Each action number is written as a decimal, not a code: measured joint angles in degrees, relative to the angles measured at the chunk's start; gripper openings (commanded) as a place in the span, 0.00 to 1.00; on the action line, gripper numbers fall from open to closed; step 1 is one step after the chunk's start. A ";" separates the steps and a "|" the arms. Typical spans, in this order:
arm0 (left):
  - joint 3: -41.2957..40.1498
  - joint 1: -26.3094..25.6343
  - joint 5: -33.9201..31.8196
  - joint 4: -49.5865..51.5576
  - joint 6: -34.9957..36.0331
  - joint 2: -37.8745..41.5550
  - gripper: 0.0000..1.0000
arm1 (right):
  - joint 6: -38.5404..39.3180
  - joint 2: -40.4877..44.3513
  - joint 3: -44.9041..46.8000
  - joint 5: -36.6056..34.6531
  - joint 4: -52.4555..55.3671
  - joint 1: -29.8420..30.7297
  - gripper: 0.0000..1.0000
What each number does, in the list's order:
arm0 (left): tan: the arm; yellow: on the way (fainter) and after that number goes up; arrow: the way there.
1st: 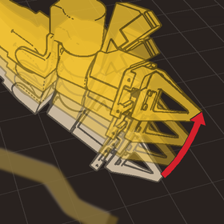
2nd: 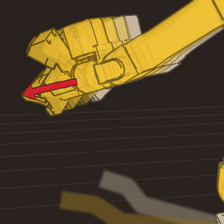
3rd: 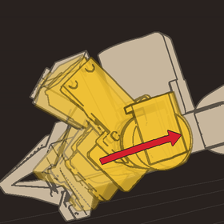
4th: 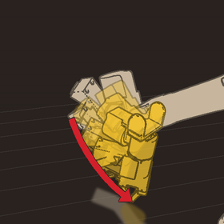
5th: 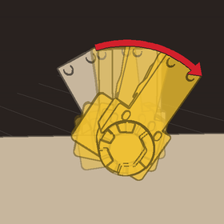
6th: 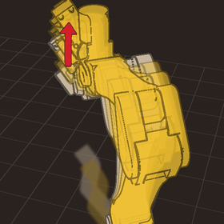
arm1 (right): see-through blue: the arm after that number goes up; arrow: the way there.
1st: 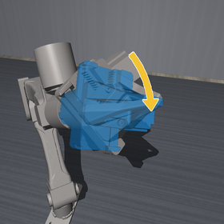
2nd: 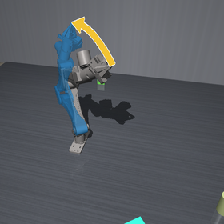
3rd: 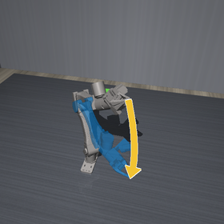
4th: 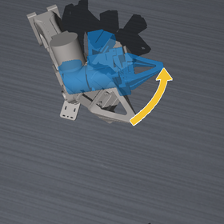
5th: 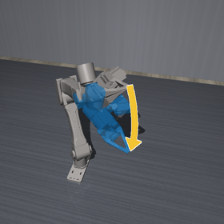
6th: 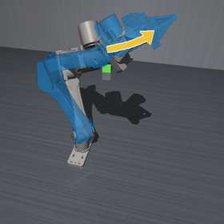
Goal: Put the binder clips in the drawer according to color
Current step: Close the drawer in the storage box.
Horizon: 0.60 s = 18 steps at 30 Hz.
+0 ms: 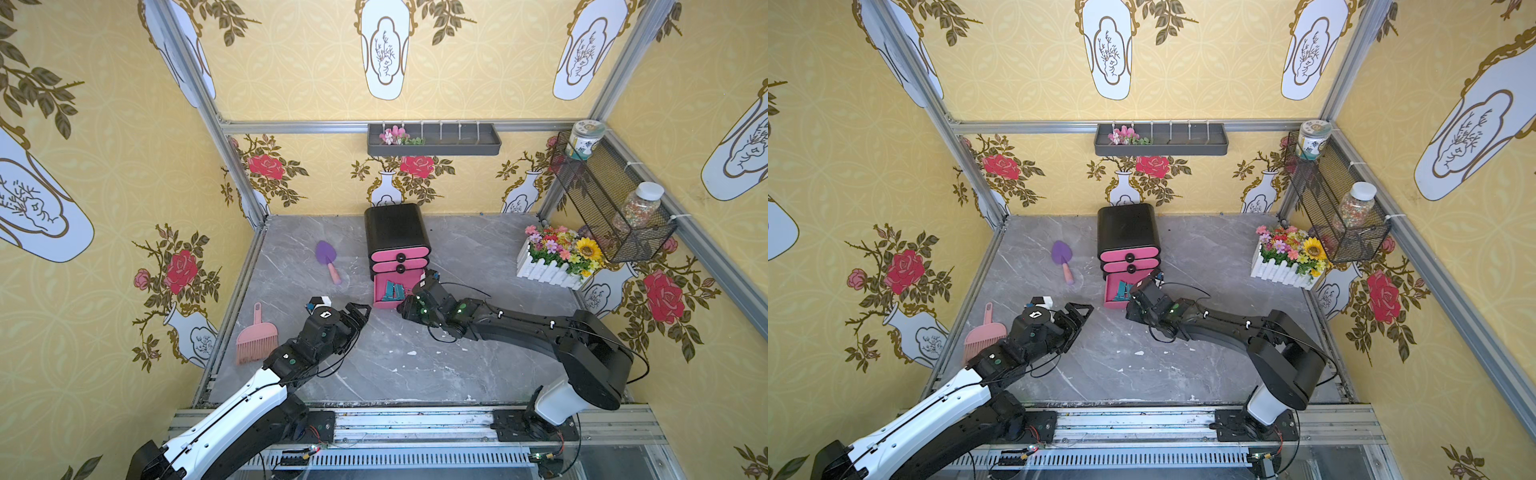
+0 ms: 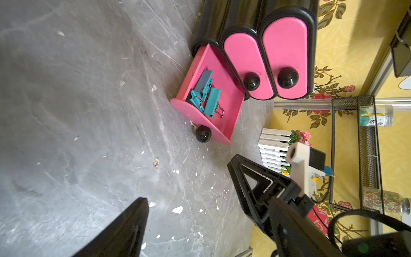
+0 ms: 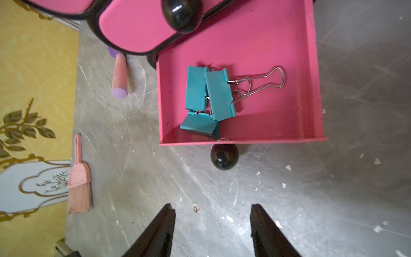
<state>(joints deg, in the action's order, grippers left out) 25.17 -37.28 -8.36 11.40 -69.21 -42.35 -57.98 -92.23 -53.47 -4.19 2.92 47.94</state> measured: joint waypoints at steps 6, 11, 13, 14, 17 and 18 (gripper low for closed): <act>-0.46 -0.02 -0.44 1.03 -0.07 1.66 0.90 | -5.18 -3.89 0.17 2.58 -3.91 -1.60 0.57; -0.87 0.00 -0.46 1.62 -0.24 2.19 0.90 | -6.29 -6.29 0.26 3.72 -4.74 -2.23 0.56; -0.98 0.00 -0.46 1.90 -0.24 2.21 0.90 | -6.32 -7.28 0.04 3.96 -5.09 -2.21 0.55; -1.01 0.00 -0.44 1.95 -0.24 2.21 0.90 | -6.34 -7.80 -0.07 4.04 -5.66 -2.21 0.55; -1.09 -0.02 -0.44 1.97 -0.24 2.32 0.90 | -6.36 -9.07 -0.17 4.26 -6.47 -2.21 0.54; -1.09 -0.02 -0.44 1.97 -0.24 2.38 0.90 | -6.51 -9.42 -0.17 4.24 -6.73 -2.21 0.54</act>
<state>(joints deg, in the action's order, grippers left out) 24.08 -37.30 -8.80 13.37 -69.45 -39.97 -64.49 -101.65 -53.65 0.05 -3.81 45.74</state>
